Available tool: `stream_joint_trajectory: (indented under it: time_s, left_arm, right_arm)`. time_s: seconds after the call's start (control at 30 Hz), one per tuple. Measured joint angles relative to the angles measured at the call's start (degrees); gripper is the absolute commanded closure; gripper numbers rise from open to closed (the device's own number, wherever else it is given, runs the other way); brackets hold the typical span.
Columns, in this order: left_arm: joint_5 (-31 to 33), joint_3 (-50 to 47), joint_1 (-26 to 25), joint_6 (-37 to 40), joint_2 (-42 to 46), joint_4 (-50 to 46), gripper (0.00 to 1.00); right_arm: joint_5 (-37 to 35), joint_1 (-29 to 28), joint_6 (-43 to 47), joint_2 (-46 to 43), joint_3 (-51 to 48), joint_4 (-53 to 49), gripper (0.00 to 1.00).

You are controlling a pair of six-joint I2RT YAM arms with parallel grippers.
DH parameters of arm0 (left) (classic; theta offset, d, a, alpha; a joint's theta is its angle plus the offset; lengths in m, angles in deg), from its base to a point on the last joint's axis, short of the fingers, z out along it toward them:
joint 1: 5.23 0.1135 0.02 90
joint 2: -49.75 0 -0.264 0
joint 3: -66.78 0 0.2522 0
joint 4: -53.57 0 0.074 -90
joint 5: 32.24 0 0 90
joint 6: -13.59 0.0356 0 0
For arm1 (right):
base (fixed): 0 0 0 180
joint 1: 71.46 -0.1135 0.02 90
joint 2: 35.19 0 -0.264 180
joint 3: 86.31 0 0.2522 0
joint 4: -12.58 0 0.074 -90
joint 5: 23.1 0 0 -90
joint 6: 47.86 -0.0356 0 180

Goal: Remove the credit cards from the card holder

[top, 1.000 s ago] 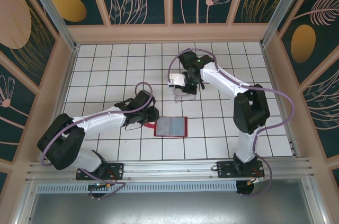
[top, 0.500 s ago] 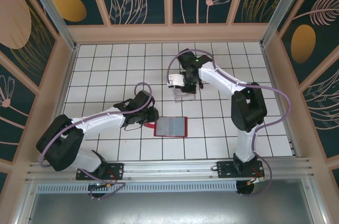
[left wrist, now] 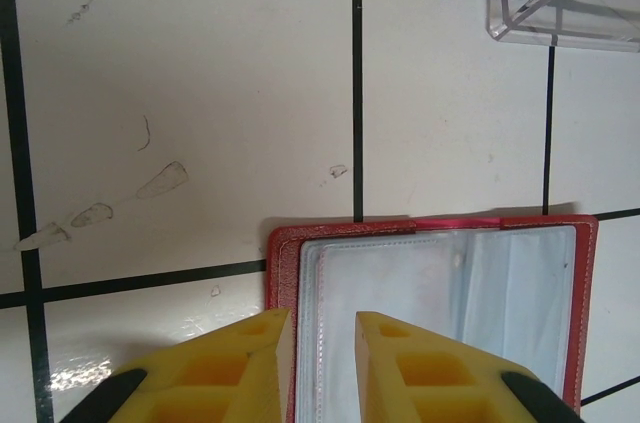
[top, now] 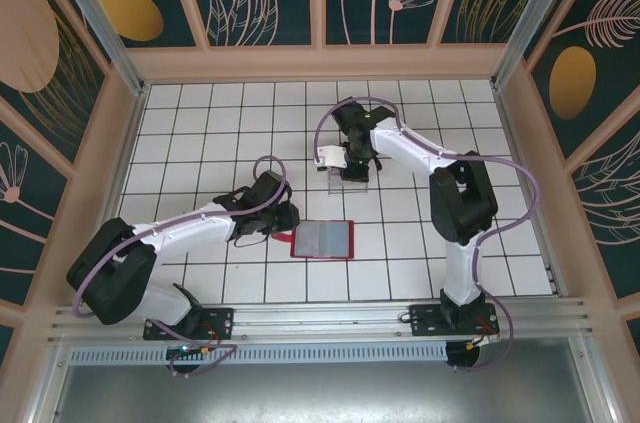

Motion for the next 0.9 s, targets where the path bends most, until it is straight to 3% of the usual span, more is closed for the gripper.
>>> stream_joint_trajectory:
  time_s: [0.3,0.47,0.7,0.9]
  left_arm:
    - [0.0,0.0,0.3,0.0,0.0,-0.5,0.75]
    - [0.0,0.0,0.5,0.0,0.2,-0.9,0.75]
    - [0.2,0.0,1.5,0.7,0.2,-1.5,0.75]
    - [-0.1,0.0,4.8,2.2,0.2,-1.4,0.75]
  right_arm:
    - [-2.0,0.1,-0.3,0.8,0.4,1.6,0.77]
    - [-4.4,0.1,-0.8,-1.4,-1.8,6.9,0.70]
    - [-8.2,-1.0,-5.5,-8.0,-5.0,13.5,0.65]
    - [-6.5,-2.8,-24.5,-10.8,-5.8,16.9,0.72]
